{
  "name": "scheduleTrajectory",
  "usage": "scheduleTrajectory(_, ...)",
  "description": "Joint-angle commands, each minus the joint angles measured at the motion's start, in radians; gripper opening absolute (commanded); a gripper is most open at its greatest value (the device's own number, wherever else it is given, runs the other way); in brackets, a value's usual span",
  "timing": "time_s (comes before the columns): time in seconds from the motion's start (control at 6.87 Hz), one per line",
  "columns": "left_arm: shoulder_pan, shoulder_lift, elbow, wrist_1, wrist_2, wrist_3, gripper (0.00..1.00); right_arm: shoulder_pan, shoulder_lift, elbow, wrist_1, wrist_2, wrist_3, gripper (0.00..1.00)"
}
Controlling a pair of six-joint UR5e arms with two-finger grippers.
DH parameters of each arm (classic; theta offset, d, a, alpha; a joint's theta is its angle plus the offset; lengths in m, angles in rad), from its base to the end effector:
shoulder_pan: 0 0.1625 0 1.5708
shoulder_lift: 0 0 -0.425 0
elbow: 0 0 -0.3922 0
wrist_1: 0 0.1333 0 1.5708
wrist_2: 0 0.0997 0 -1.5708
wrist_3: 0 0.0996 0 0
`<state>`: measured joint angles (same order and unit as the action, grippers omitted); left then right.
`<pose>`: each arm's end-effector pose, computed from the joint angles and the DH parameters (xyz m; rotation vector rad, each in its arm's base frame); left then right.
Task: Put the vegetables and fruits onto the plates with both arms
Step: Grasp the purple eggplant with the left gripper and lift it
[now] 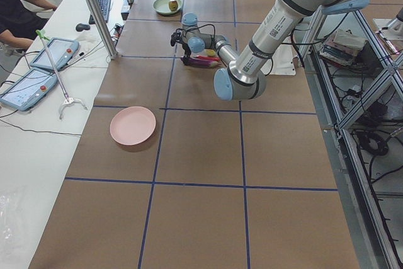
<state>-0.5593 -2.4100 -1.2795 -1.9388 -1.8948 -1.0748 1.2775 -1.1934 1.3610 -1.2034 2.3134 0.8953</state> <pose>0.6129 -0.5035 0.2206 0.1969 0.9351 0.0899 -0.1296 -0.6571 0.5045 0.0169 -0.8895 0.3635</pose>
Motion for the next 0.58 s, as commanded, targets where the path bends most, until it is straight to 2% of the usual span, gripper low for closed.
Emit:
scheduleTrajectory(0.0, 0.01, 0.0, 0.015, -0.003, 0.014, 0.001, 0.22, 0.0, -0.053, 0.068, -0.002, 0.017, 0.005, 1.0)
scheduleTrajectory(0.15, 0.009, 0.005, 0.016, -0.003, 0.022, 0.003, 0.03, 0.0, -0.064, 0.081, -0.001, 0.018, 0.005, 1.0)
scheduleTrajectory(0.29, -0.026, 0.002, 0.0, -0.003, 0.06, 0.004, 0.0, 0.002, -0.069, 0.085, -0.001, 0.018, 0.005, 1.0)
scheduleTrajectory(0.44, -0.113, 0.012, -0.056, -0.002, 0.059, 0.01, 0.0, 0.003, -0.095, 0.145, -0.004, 0.026, 0.007, 1.0)
